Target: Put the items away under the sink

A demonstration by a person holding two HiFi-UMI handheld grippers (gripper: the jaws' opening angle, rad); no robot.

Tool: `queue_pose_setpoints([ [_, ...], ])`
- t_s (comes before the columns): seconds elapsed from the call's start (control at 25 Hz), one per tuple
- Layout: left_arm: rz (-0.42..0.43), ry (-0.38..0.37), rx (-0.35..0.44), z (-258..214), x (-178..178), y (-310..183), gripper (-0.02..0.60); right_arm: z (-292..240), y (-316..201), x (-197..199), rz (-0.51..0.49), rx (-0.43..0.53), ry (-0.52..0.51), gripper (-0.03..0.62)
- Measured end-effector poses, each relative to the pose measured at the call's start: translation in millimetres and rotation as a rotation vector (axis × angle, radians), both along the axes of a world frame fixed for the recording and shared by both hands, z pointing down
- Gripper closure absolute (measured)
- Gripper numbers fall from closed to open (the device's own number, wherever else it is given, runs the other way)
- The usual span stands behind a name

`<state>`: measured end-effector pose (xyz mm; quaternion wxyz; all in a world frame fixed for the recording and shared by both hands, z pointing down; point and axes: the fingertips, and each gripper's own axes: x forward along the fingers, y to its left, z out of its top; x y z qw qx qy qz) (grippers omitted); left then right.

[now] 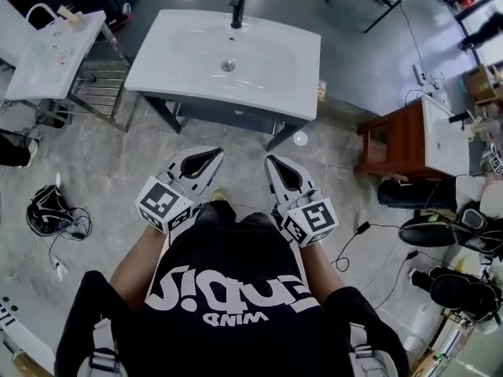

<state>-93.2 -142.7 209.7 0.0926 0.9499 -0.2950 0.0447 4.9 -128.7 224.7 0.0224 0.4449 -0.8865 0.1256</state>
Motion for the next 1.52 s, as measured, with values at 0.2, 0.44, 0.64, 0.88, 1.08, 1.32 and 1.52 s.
queue_pose_setpoints([
  [0.2, 0.049, 0.014, 0.022, -20, 10, 6, 0.561, -12, 3, 9, 0.037, 0.023, -0.003, 0.576],
  [0.44, 0.084, 0.019, 0.040, -34, 25, 14, 0.561, -33, 3, 30, 0.069, 0.071, -0.025, 0.576],
  [0.64, 0.069, 0.056, 0.051, -47, 34, 13, 0.561, -48, 4, 43, 0.065, 0.103, -0.041, 0.576],
  [0.88, 0.068, 0.070, 0.066, -59, 42, 9, 0.561, -59, 2, 55, 0.068, 0.123, -0.027, 0.576],
  [1.08, 0.048, 0.070, 0.063, -62, 41, 10, 0.561, -63, 4, 57, 0.054, 0.130, -0.028, 0.576],
  [1.32, 0.027, 0.068, 0.064, -63, 38, 13, 0.561, -65, 5, 58, 0.036, 0.134, -0.026, 0.576],
  [1.52, 0.028, 0.053, 0.063, -63, 38, 10, 0.561, -65, 1, 55, 0.031, 0.121, -0.049, 0.576],
])
